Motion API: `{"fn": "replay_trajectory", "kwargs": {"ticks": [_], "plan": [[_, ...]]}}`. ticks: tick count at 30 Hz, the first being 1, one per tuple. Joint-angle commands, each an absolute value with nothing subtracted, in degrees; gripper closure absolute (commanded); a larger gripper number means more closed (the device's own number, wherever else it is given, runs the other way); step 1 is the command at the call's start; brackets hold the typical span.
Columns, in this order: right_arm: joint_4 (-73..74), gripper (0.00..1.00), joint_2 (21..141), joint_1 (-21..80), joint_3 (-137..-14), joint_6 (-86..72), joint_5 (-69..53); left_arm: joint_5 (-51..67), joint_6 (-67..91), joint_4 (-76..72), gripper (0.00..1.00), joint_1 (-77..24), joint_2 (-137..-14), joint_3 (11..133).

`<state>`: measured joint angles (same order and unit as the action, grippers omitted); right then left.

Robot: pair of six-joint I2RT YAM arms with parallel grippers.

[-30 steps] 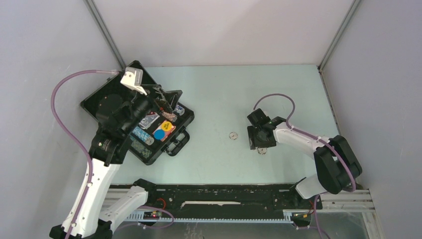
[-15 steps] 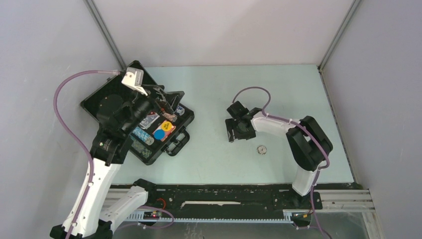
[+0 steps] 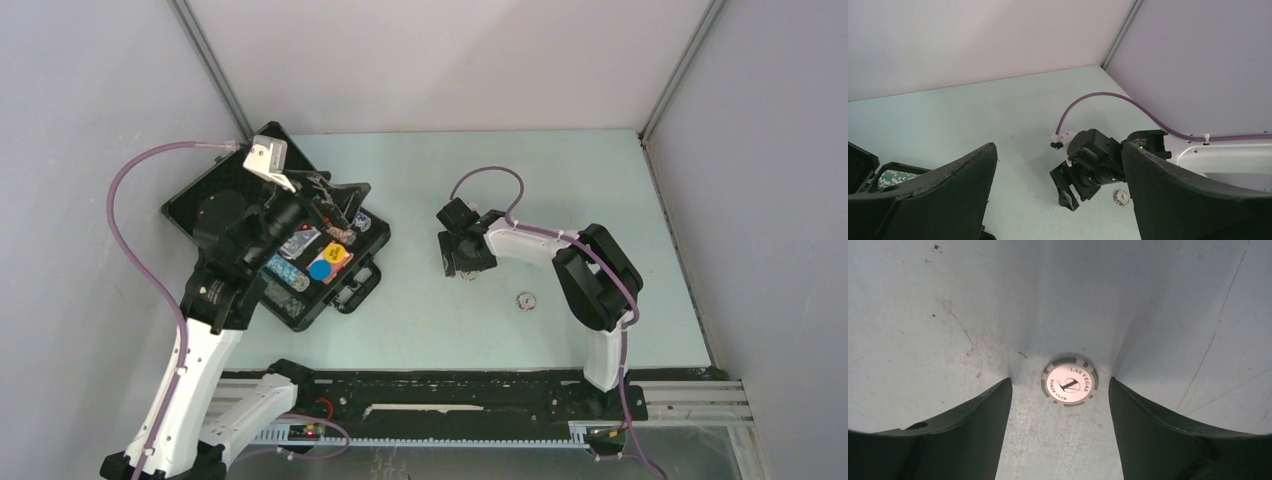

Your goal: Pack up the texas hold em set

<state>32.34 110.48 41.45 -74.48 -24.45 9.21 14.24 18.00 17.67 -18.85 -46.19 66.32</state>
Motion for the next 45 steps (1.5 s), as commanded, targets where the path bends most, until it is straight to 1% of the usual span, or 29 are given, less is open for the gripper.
{"fn": "replay_trajectory", "kwargs": {"ticks": [1,3,8,10,16,25,29,36,41,45], "plan": [[33.05,0.24,111.33,42.09,-76.34,-25.65,11.94,15.18,18.37,15.64,0.00,-18.37,-45.75,65.13],[33.00,0.27,111.56,42.01,-76.36,-25.46,12.00,15.20,18.37,15.64,0.00,-18.39,-45.75,65.14],[33.35,0.39,112.59,41.92,-76.35,-25.08,11.15,15.43,18.37,15.64,0.00,-18.21,-45.79,65.08],[33.75,0.42,112.91,41.98,-76.32,-25.02,10.91,15.50,18.45,15.52,0.00,-18.13,-45.88,65.04],[34.28,0.44,112.68,42.27,-76.36,-25.13,11.72,15.73,18.94,15.21,0.00,-17.68,-46.05,64.87],[33.87,0.54,111.64,42.21,-76.34,-24.23,12.44,16.07,19.14,14.96,0.00,-17.33,-46.13,64.67],[34.43,0.55,109.95,42.28,-76.29,-24.26,13.26,16.24,19.25,14.86,0.00,-17.34,-46.12,64.60],[34.94,0.54,105.67,42.23,-74.46,-25.27,14.40,16.31,19.38,14.68,0.00,-17.34,-46.23,64.44],[35.73,0.54,102.07,41.86,-71.32,-25.86,15.81,16.56,19.47,14.63,0.00,-17.32,-46.15,64.42],[36.36,0.53,97.60,41.05,-66.22,-26.24,16.75,16.61,19.67,14.50,0.00,-17.35,-46.10,64.34]]}}
